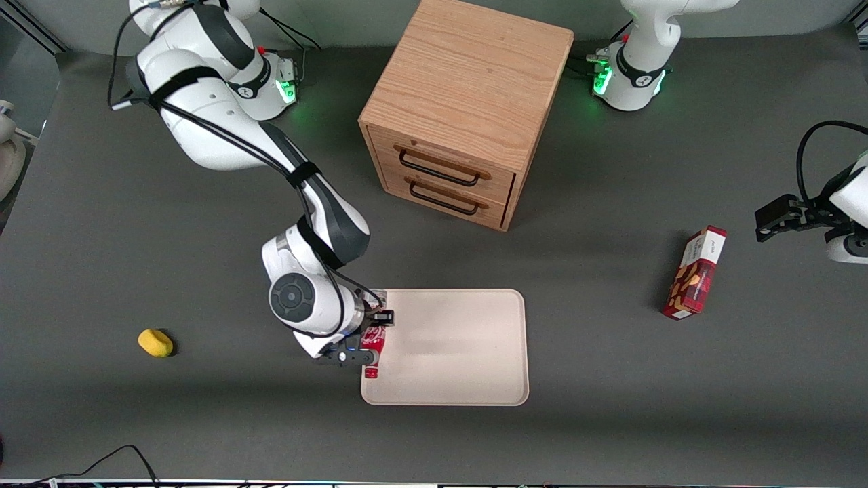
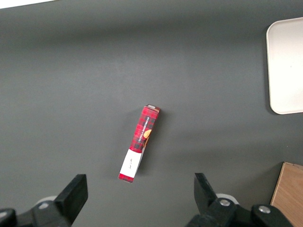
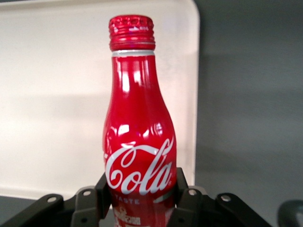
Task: Place coke bottle on tray
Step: 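Lift the bottle and carry it over the beige tray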
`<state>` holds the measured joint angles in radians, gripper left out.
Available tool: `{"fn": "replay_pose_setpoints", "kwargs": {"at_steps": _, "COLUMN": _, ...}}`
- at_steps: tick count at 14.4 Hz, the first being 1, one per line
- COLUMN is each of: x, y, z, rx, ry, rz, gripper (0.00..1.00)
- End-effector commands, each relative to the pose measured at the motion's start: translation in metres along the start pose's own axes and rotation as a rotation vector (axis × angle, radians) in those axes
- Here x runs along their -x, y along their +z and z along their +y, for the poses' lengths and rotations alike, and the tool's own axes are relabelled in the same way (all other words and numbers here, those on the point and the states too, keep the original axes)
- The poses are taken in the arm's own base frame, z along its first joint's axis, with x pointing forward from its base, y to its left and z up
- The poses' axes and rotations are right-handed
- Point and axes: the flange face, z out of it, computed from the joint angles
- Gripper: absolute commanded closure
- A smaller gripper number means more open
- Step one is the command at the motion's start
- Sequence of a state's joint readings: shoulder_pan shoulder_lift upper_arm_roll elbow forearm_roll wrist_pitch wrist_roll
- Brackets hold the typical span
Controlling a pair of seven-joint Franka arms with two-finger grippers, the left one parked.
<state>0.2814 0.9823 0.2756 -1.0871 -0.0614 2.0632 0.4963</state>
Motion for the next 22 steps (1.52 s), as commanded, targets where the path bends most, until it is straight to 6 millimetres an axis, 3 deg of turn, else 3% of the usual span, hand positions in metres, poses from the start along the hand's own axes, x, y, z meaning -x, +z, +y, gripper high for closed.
{"fn": "replay_pose_setpoints", "kwargs": {"at_steps": 1, "x": -0.009, "y": 0.007, "z": -0.005, "rx": -0.022, "ry": -0.025, "rz": 0.019, "gripper": 1.00}}
{"fn": "replay_pose_setpoints", "kwargs": {"at_steps": 11, "x": -0.007, "y": 0.045, "z": 0.004, "rx": 0.001, "ry": -0.040, "rz": -0.012, "gripper": 1.00}}
{"fn": "replay_pose_setpoints", "kwargs": {"at_steps": 12, "x": -0.007, "y": 0.050, "z": 0.005, "rx": 0.004, "ry": -0.038, "rz": -0.016, "gripper": 0.63}}
{"fn": "replay_pose_setpoints", "kwargs": {"at_steps": 13, "x": -0.008, "y": 0.050, "z": 0.006, "rx": 0.013, "ry": -0.046, "rz": -0.003, "gripper": 0.01}}
{"fn": "replay_pose_setpoints", "kwargs": {"at_steps": 22, "x": -0.007, "y": 0.057, "z": 0.008, "rx": 0.055, "ry": -0.096, "rz": 0.020, "gripper": 0.00}}
